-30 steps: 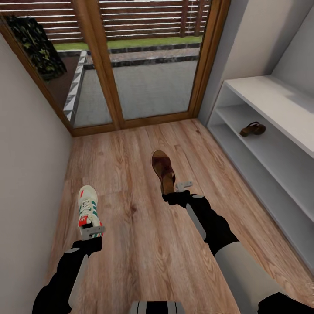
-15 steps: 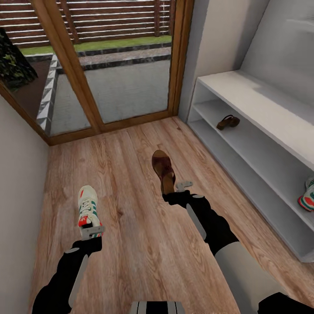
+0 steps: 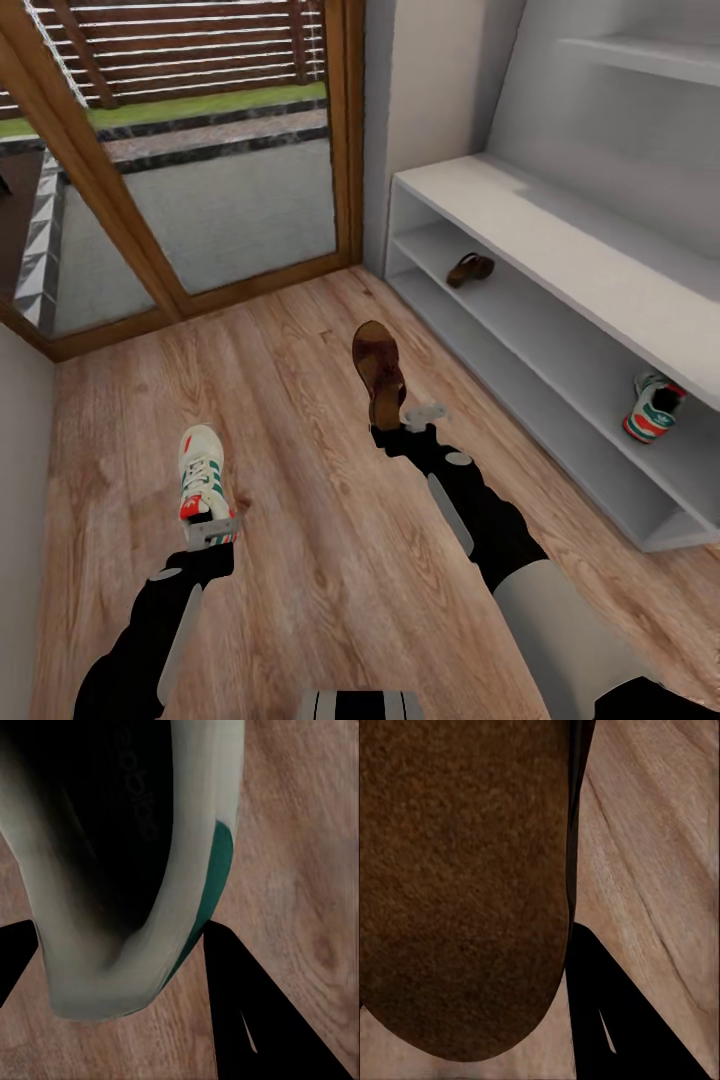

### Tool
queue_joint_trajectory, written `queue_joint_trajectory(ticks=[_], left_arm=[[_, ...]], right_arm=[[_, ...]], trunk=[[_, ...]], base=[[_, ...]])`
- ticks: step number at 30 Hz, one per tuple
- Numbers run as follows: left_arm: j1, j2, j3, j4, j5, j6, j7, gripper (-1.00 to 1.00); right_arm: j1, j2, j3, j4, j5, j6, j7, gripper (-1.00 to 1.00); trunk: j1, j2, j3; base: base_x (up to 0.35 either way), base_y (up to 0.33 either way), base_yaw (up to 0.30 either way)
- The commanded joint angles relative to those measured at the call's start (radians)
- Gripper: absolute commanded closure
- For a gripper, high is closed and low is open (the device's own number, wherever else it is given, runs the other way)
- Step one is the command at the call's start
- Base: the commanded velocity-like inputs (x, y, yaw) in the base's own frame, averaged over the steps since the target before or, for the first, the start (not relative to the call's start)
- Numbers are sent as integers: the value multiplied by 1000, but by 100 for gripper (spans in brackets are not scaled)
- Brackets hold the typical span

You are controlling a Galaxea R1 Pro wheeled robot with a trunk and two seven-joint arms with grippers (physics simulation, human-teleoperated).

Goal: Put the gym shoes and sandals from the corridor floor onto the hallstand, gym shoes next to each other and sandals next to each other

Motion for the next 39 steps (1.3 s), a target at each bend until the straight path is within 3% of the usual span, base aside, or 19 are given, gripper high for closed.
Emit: queue_joint_trajectory(ticks=[1,17,21,26,39], left_arm=[[0,0,0,0,-2,0,-1,100],[0,0,0,0,-2,0,-1,100],[0,0,0,0,-2,0,-1,100],[0,0,0,0,-2,0,-1,100],[0,0,0,0,-2,0,-1,100]], right_arm=[[6,0,0,0,-4,-4,-1,100],[135,0,0,-2,2,-59,-1,100],[165,0,0,-2,2,-111,-1,100],[176,-1,0,-2,2,-153,-1,100],[179,-2,0,-2,2,-161,-1,100]], trunk=[[0,0,0],[0,0,0],[0,0,0],[0,0,0],[0,0,0]], base=[[0,0,-285],[0,0,-285],[0,0,-285],[0,0,-285],[0,0,-285]])
